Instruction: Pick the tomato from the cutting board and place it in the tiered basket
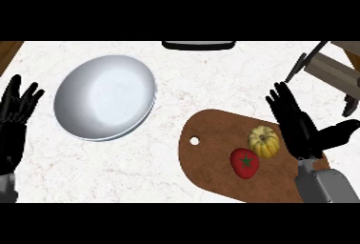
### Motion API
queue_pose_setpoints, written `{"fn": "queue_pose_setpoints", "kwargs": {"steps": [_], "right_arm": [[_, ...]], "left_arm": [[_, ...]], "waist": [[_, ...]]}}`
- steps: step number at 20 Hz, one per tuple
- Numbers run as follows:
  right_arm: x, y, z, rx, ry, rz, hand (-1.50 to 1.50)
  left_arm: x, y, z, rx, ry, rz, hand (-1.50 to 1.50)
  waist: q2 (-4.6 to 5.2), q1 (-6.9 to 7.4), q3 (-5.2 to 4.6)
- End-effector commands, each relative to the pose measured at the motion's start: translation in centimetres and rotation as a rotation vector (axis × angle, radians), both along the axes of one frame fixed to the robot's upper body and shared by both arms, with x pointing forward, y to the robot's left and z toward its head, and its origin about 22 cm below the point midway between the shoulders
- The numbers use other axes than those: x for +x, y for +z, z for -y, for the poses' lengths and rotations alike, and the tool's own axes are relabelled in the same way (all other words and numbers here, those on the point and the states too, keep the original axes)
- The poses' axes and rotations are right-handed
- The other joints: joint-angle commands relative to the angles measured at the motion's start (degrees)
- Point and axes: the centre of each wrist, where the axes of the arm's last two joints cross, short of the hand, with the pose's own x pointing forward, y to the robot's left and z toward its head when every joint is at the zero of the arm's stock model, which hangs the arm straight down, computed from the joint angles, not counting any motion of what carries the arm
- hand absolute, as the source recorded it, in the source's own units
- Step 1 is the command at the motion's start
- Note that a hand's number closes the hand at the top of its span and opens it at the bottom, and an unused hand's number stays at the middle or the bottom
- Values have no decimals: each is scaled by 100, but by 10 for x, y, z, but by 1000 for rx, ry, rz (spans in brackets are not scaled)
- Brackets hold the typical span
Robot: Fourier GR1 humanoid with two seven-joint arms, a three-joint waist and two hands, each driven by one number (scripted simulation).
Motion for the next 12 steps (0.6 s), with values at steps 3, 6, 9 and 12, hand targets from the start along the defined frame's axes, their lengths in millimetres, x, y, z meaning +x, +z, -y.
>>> {"fn": "queue_pose_setpoints", "kwargs": {"steps": [3, 6, 9, 12], "right_arm": [[-10, 39, -54, 6, 414, 262, 150], [-18, 90, -111, -1, 753, 563, 150], [-30, 30, -46, -370, 157, 226, -150], [-54, 32, -81, -303, 140, 293, -150]], "left_arm": [[-1, -13, 3, -58, -29, -170, 0], [-9, -43, 9, -110, -63, -321, 0], [-13, -49, 15, -180, -72, -392, 0], [-6, -39, 28, -182, -122, -405, 0]], "waist": [[-166, -113, -21], [-193, -37, -41], [-183, -411, -44], [-154, -206, -27]]}}
